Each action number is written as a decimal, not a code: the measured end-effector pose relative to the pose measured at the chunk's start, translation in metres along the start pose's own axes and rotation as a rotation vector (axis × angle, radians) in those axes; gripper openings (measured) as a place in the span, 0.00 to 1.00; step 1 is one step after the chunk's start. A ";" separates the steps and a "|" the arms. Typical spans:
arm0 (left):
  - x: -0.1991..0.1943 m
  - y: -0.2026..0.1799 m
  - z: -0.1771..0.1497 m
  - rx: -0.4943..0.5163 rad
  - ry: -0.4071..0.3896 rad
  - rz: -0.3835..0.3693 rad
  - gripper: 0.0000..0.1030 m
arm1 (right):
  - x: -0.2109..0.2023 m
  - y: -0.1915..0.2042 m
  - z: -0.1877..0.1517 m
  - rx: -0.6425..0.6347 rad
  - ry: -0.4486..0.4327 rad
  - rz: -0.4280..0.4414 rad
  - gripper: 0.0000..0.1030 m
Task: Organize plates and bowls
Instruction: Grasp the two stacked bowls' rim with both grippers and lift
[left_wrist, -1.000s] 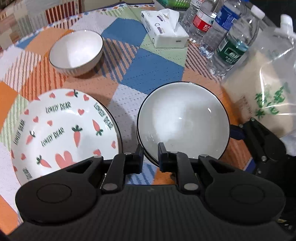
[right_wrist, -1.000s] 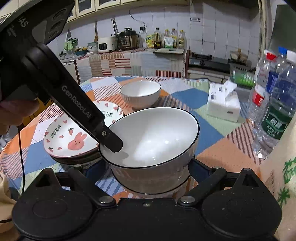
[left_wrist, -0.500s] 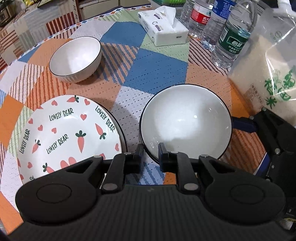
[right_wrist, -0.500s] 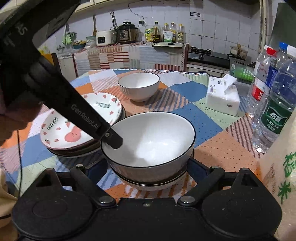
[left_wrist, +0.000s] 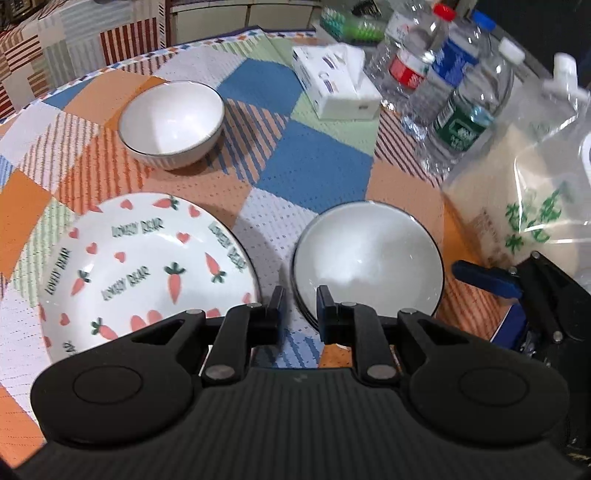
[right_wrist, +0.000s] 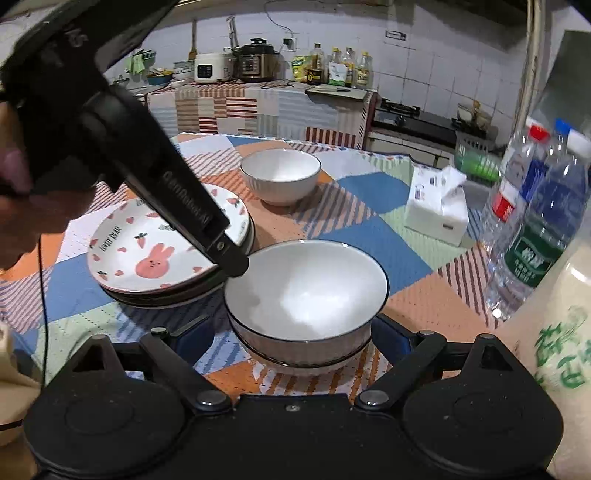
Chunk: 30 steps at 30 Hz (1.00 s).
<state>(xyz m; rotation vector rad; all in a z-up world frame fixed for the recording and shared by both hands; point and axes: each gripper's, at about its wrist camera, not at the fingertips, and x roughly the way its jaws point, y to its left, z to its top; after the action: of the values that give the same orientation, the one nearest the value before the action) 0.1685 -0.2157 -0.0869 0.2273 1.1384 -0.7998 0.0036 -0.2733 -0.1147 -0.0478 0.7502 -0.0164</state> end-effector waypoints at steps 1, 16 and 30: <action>-0.004 0.003 0.002 0.000 -0.004 0.005 0.16 | -0.003 0.000 0.003 -0.002 -0.002 -0.001 0.91; -0.050 0.072 0.047 -0.040 -0.110 0.066 0.17 | 0.013 -0.040 0.102 0.233 -0.010 0.180 0.71; 0.013 0.147 0.088 -0.210 -0.186 0.135 0.34 | 0.163 -0.075 0.152 0.545 0.138 0.253 0.54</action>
<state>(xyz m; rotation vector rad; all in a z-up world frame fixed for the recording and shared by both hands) 0.3325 -0.1654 -0.0935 0.0525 1.0114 -0.5651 0.2270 -0.3473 -0.1108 0.5720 0.8643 0.0171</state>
